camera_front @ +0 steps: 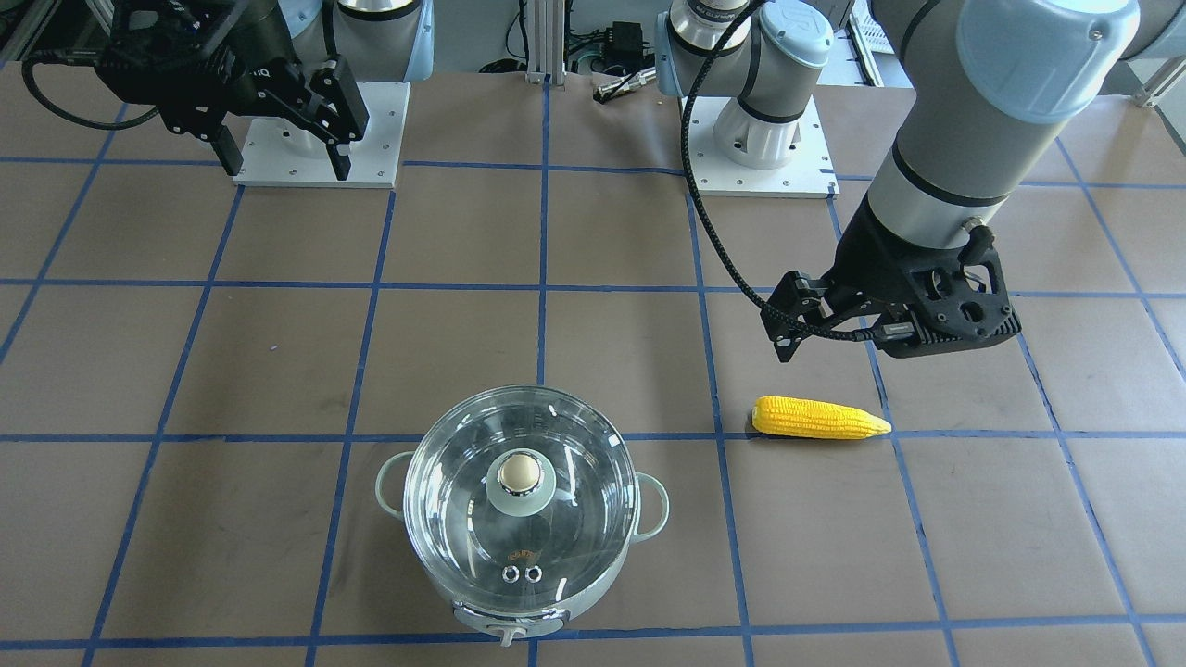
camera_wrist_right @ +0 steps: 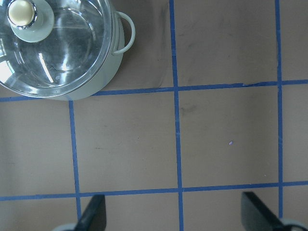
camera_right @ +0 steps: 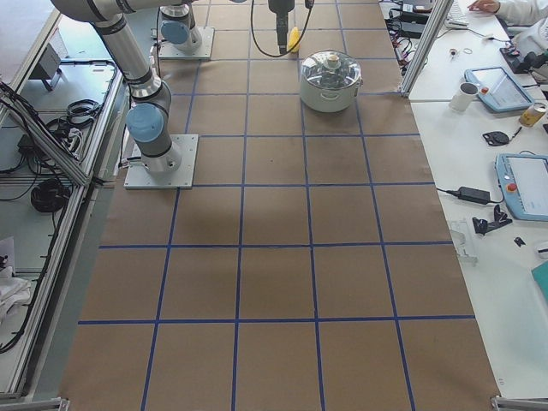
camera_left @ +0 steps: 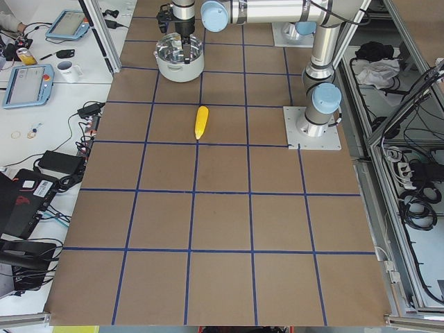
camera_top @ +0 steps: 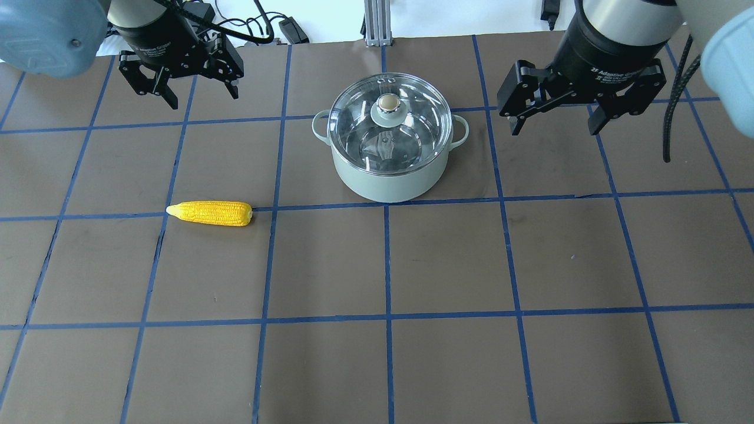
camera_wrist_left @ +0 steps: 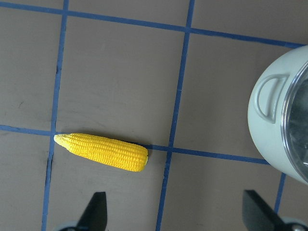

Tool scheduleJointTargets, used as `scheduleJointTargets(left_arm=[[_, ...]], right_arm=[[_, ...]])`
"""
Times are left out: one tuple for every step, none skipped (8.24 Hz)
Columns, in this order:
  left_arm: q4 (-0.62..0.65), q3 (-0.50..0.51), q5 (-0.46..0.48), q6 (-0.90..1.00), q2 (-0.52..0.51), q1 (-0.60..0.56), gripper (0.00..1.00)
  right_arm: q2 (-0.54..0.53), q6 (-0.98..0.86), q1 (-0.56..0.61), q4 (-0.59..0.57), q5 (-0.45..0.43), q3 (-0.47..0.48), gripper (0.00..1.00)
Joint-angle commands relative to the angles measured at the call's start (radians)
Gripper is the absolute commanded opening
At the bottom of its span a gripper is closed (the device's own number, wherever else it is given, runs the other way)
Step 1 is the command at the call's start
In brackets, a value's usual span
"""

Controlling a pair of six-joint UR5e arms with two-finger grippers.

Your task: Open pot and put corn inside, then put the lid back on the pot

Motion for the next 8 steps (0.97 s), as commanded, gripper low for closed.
scheduleJointTargets(left_arm=[[0.021,-0.011,-0.087,-0.135,0.002,0.009,1.00],[0.036,-0.013,-0.077,-0.279,0.008,0.009,1.00],[0.036,-0.018,-0.076,-0.358,0.007,0.009,1.00],[0.036,-0.045,-0.076,-0.454,0.016,0.009,1.00],[0.036,-0.085,-0.072,-0.621,0.033,0.009,1.00],[0.036,-0.129,-0.064,-0.746,0.040,0.021,1.00],[0.036,-0.163,-0.064,-0.824,0.042,0.032,1.00],[0.042,-0.180,-0.064,-0.942,0.030,0.050,1.00]], right_arm=[[0.025,0.008,-0.003,-0.005,0.003,-0.018,1.00],[0.075,0.022,-0.001,-0.006,0.003,-0.063,1.00],[0.154,0.088,0.003,-0.005,0.003,-0.147,1.00],[0.236,0.121,0.018,-0.013,0.020,-0.218,1.00],[0.306,0.175,0.063,-0.093,0.049,-0.234,1.00],[0.377,0.245,0.125,-0.193,0.045,-0.242,1.00],[0.434,0.302,0.171,-0.271,0.040,-0.243,1.00],[0.483,0.360,0.216,-0.327,0.039,-0.243,1.00]])
